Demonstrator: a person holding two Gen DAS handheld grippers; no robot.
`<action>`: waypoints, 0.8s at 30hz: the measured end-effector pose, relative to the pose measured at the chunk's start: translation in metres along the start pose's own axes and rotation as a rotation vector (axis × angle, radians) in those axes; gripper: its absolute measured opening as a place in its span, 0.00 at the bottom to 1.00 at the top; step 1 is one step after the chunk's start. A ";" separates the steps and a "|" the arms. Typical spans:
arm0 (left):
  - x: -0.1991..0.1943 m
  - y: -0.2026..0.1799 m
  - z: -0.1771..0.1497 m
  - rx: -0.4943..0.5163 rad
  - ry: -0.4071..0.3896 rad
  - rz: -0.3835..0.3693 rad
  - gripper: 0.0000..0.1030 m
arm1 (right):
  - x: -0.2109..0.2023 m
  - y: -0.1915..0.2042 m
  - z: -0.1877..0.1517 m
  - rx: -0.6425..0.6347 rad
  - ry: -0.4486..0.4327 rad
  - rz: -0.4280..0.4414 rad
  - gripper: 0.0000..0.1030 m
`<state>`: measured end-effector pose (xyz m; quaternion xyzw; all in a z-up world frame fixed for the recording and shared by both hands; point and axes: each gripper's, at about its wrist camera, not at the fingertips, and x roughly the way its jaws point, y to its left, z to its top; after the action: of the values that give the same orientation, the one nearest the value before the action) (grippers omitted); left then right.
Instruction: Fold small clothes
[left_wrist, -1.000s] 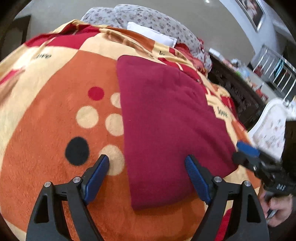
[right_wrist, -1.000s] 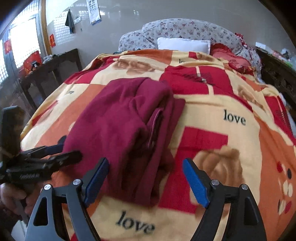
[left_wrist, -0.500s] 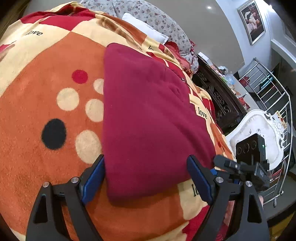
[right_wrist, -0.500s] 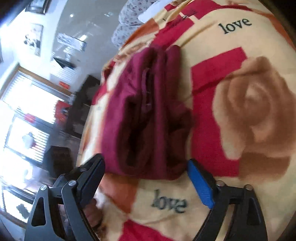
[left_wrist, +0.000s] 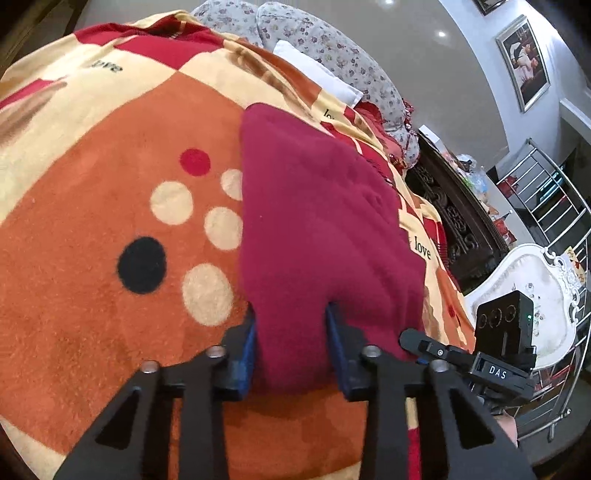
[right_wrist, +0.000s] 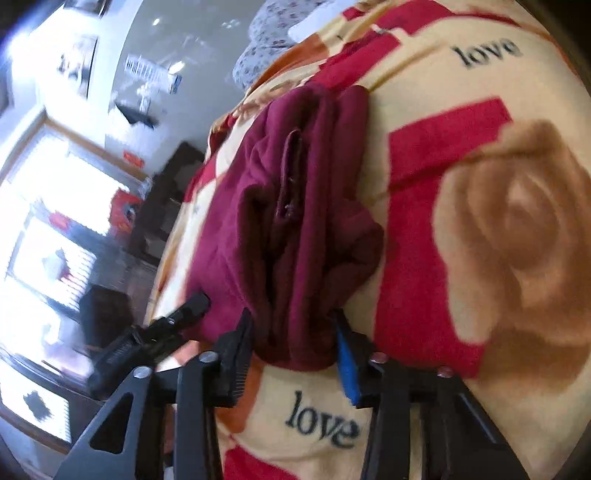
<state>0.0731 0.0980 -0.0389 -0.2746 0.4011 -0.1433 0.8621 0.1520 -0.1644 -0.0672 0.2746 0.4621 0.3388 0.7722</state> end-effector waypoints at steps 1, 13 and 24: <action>-0.004 -0.001 0.001 0.013 0.001 0.000 0.26 | -0.001 0.002 0.000 -0.009 -0.005 0.005 0.32; -0.037 -0.008 -0.007 0.189 -0.003 0.117 0.42 | -0.022 -0.001 -0.044 0.137 -0.012 0.079 0.40; -0.009 -0.045 -0.033 0.385 -0.035 0.124 0.39 | -0.005 0.141 0.031 -0.729 -0.037 -0.226 0.25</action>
<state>0.0408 0.0542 -0.0248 -0.0819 0.3673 -0.1594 0.9127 0.1405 -0.0840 0.0525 -0.0647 0.3249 0.3886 0.8598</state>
